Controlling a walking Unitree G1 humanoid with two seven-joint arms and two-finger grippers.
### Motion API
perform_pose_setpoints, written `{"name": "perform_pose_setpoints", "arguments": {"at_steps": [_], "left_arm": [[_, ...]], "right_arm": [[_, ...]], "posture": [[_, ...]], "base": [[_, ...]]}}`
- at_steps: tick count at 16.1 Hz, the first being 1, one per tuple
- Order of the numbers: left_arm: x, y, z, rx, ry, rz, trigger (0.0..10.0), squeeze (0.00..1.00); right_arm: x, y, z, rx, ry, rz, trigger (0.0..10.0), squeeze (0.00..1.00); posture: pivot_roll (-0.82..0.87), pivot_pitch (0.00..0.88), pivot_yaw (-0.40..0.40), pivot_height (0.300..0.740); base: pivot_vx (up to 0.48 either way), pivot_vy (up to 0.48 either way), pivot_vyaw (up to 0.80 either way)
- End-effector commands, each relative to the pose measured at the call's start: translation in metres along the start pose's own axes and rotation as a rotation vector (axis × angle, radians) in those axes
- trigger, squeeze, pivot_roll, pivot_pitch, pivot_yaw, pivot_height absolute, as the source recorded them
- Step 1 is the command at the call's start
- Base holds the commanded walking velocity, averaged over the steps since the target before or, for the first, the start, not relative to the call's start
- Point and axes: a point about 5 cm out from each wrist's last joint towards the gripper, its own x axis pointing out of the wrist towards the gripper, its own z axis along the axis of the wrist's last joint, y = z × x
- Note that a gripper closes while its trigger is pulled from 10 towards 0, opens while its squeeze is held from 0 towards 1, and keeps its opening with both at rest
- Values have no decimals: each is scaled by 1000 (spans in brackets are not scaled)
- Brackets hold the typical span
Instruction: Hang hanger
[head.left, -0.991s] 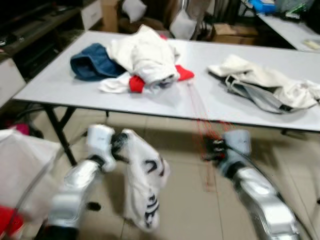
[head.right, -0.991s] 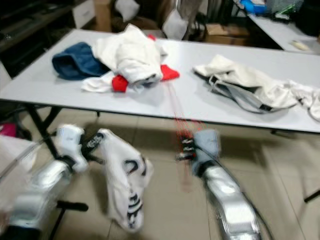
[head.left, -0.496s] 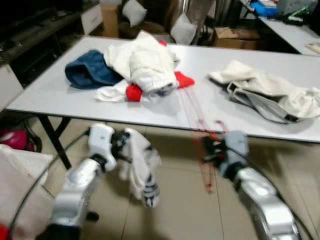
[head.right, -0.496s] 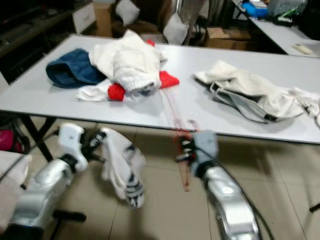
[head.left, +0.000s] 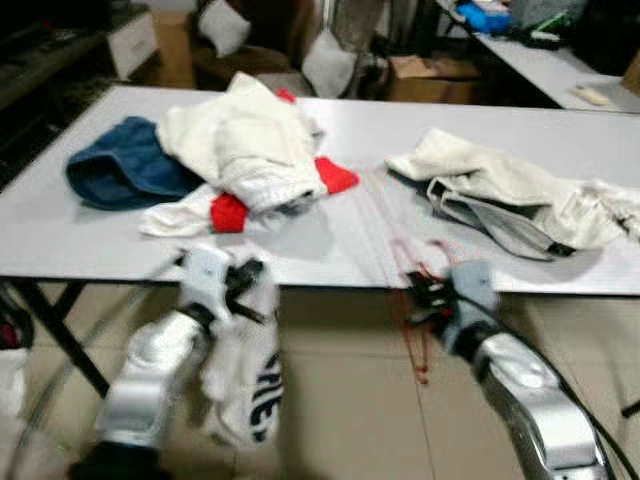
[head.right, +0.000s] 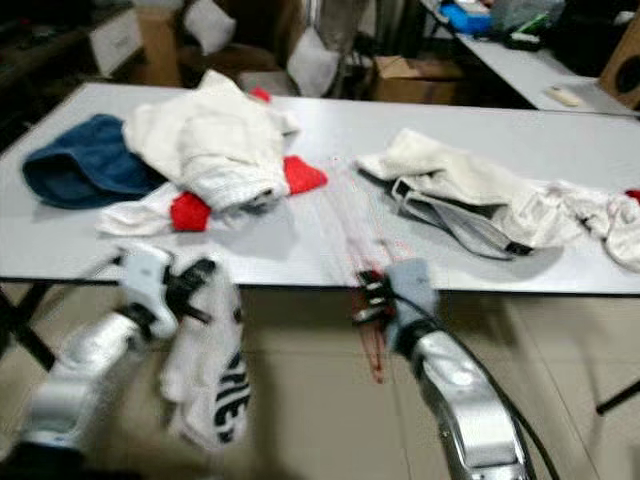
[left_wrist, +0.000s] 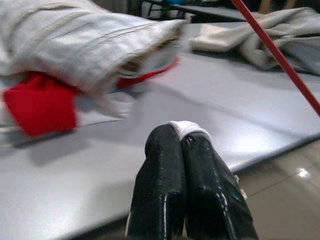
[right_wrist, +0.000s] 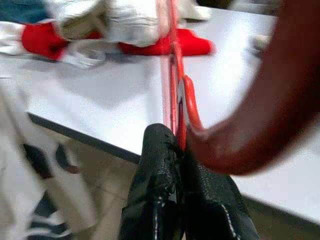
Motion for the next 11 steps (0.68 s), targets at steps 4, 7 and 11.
{"name": "perform_pose_setpoints", "arguments": {"at_steps": [4,7,11], "left_arm": [[22,-10,51,61,-147,-117,10000,0],[32,0,70,128,-163,-127,10000,0],[46,17,91,195,-166,-94,10000,0]], "right_arm": [[-34,-19,21,-141,26,297,10000,0],[-56,-29,30,-255,121,442,10000,0],[-78,-43,46,-306,184,544,10000,0]], "posture": [[-56,0,-14,740],[-56,0,-15,740],[-55,0,-19,740]], "base": [[358,0,0],[356,0,0],[358,0,0]]}}
